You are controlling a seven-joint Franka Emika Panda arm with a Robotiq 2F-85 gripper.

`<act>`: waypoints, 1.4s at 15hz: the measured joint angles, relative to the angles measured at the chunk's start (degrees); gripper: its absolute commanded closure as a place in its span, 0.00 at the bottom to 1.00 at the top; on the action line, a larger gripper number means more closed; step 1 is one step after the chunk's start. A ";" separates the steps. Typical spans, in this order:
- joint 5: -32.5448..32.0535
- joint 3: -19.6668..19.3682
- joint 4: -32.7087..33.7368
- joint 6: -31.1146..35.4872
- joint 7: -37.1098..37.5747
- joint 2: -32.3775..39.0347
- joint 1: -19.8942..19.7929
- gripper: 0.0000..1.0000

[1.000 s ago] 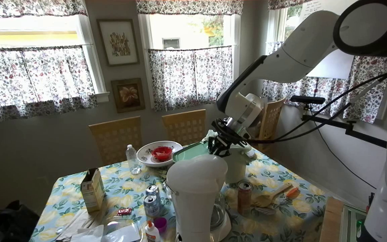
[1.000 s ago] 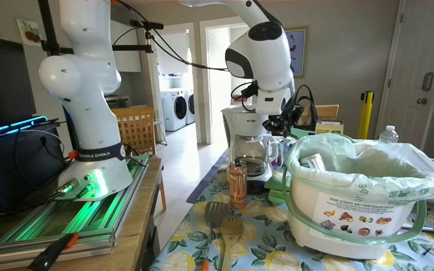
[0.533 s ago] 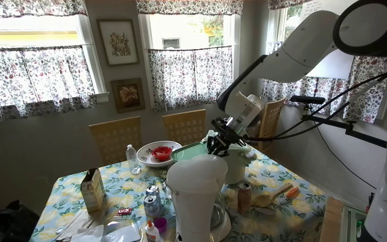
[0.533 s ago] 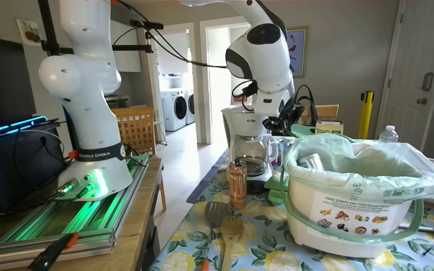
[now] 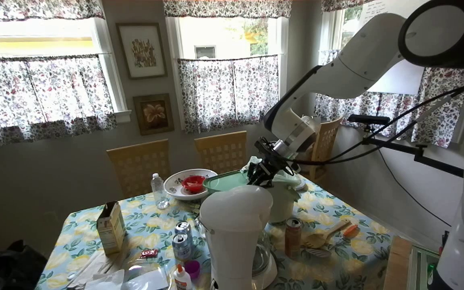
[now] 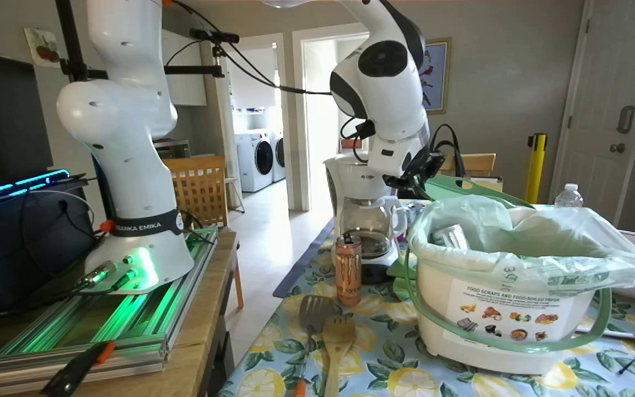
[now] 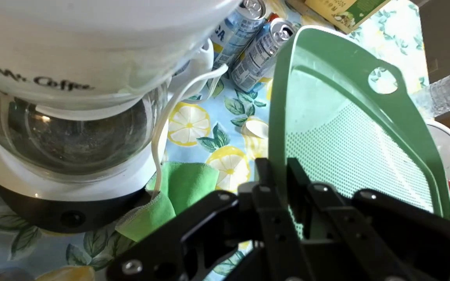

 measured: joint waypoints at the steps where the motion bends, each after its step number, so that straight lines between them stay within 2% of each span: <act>1: 0.56 -0.19 0.00 -0.44 -0.01 0.00 -0.03 0.97; 13: 8.24 -3.30 -0.68 -9.54 -2.22 0.04 -1.14 0.97; 21: 10.10 -5.21 -0.99 -16.42 -2.59 0.35 -2.74 0.97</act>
